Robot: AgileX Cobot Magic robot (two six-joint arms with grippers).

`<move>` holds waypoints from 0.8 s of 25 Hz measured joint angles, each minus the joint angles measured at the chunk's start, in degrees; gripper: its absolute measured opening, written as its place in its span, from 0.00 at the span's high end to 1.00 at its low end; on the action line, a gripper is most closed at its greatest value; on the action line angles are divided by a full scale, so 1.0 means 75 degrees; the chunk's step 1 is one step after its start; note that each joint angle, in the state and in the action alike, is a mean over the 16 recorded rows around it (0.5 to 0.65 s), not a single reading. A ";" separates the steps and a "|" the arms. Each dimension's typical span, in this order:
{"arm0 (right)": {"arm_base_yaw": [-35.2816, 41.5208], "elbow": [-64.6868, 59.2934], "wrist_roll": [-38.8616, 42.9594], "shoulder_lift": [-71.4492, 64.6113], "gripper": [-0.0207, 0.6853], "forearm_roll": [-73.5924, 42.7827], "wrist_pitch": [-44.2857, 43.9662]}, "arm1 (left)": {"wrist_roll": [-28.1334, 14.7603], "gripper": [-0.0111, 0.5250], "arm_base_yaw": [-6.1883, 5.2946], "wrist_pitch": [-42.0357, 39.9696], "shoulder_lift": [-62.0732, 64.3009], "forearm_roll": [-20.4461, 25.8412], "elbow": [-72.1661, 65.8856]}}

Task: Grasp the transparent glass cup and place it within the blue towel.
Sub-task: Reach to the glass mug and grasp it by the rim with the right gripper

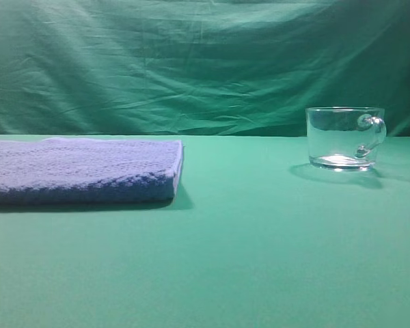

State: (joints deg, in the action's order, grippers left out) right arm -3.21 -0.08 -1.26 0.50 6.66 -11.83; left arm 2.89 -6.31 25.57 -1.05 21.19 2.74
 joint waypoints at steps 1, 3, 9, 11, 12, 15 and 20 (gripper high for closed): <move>0.0000 0.0082 0.0003 -0.0009 0.90 0.0088 0.0110 | 0.0000 0.98 0.0000 0.0000 0.0000 0.0000 0.0000; 0.0000 0.0284 0.0002 -0.0065 0.90 0.0262 0.0301 | 0.0000 0.98 0.0000 0.0000 0.0000 0.0000 0.0000; 0.0000 0.1056 -0.0149 -0.0715 0.90 0.0519 0.0338 | 0.0000 0.98 0.0000 0.0000 0.0000 0.0000 0.0000; 0.0000 0.1340 -0.0254 -0.1126 0.90 0.0532 0.0161 | 0.0000 0.98 0.0000 0.0000 0.0000 0.0000 0.0000; 0.0000 0.1478 -0.0313 -0.1360 0.90 0.0534 0.0076 | 0.0000 0.98 0.0000 0.0000 0.0000 0.0000 0.0000; 0.0000 0.1831 -0.0494 -0.2171 0.90 0.0537 -0.0129 | 0.0000 0.98 0.0000 0.0000 0.0000 0.0000 0.0000; 0.0000 0.2271 -0.0751 -0.3746 0.90 0.0541 -0.0415 | 0.0000 0.98 0.0000 0.0000 0.0000 0.0000 0.0000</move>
State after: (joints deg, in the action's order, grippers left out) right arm -3.21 16.95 -6.89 -27.59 10.71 -14.94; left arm 2.89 -6.31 25.57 -1.05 21.19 2.74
